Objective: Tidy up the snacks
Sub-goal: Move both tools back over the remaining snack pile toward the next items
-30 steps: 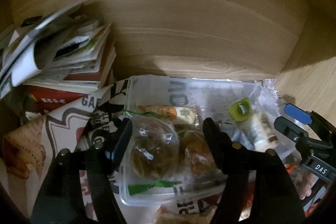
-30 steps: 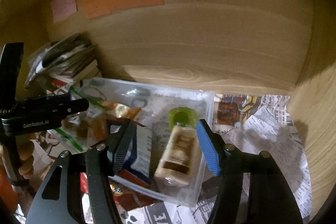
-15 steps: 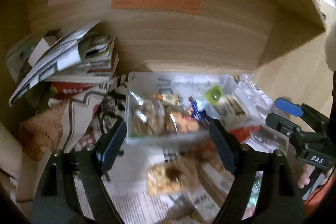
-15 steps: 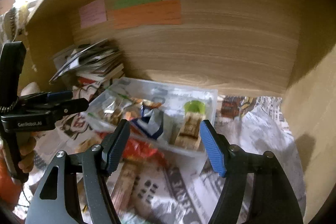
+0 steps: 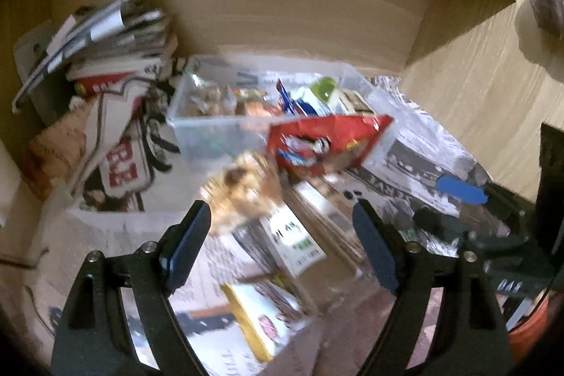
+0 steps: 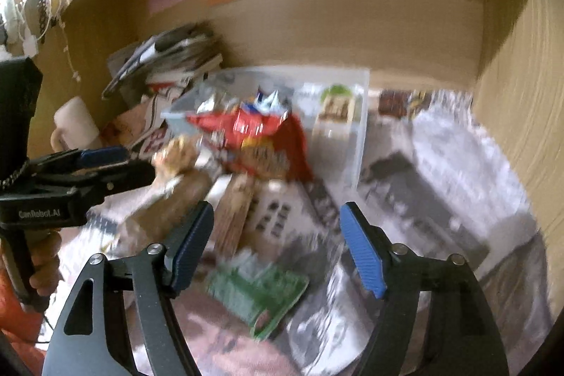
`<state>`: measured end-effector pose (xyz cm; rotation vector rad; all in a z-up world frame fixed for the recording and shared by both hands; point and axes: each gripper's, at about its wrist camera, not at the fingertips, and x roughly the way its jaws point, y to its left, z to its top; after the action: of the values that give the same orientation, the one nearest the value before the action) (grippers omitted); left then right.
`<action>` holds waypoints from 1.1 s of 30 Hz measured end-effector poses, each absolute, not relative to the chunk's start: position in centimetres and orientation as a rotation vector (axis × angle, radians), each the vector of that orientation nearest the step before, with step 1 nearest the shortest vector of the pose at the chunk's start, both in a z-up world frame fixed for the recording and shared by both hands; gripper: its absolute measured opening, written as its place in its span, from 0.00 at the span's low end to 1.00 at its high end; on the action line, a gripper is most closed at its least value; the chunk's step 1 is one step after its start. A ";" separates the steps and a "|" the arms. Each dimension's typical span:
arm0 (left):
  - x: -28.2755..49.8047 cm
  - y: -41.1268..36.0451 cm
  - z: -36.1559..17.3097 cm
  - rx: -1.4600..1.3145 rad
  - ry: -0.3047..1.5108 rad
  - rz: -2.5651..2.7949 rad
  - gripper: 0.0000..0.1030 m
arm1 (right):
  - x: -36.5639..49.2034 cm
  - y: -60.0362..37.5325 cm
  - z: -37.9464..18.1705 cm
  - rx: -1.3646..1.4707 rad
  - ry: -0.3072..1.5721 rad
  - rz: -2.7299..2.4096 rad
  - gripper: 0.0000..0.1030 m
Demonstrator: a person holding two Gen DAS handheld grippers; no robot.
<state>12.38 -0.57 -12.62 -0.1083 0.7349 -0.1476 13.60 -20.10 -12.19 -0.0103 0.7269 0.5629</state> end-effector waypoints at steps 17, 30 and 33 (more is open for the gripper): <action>11.2 0.0 -15.3 -0.168 0.794 -0.114 0.81 | 11.9 -20.1 -16.6 -0.035 0.817 0.554 0.69; 14.0 -2.5 -17.4 -0.176 0.831 -0.118 0.54 | 12.8 -20.6 -16.6 -0.019 0.815 0.535 0.66; 14.3 -2.9 -17.5 -0.173 0.824 -0.109 0.54 | 12.9 -19.9 -16.8 -0.018 0.814 0.546 0.69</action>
<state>14.25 -2.87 -17.55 -0.1735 0.8237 -0.1090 12.95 -19.91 -16.82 -0.0182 0.8139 0.5462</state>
